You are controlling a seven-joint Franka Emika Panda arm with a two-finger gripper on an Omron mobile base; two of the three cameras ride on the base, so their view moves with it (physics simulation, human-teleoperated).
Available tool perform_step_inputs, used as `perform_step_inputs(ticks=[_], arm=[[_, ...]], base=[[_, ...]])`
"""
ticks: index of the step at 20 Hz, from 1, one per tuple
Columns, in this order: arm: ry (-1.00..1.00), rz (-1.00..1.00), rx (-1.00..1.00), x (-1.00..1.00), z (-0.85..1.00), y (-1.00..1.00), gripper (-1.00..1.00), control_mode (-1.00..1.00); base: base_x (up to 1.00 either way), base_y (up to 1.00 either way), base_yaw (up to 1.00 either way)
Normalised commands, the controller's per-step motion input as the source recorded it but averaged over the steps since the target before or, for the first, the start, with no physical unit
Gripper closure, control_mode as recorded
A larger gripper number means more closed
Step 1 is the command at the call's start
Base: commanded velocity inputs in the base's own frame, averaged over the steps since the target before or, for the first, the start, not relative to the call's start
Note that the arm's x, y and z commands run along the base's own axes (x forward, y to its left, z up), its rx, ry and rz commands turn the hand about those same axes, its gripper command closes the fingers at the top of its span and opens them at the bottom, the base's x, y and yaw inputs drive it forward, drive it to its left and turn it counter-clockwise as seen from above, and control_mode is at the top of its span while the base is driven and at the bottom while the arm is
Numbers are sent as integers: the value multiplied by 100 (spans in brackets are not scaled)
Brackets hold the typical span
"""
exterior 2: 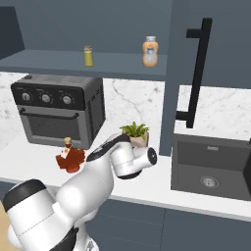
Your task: Put the shaker and condiment bottle from the counter next to their counterparts in the cabinet.
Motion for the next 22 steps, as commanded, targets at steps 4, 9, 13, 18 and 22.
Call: perform_step_inputs(ticks=[4,9,13,18,22], arm=[[0,0,0,0,0,20,-100,-100],[0,0,0,0,0,18,-100,-100],[0,0,0,6,-4,5,-100,-100],[1,0,0,25,-23,5,-100,-100],[6,1,0,46,-42,1,-100,-100]], base=[[0,0,0],[0,0,0],[0,0,0],[0,0,0],[0,0,0]])
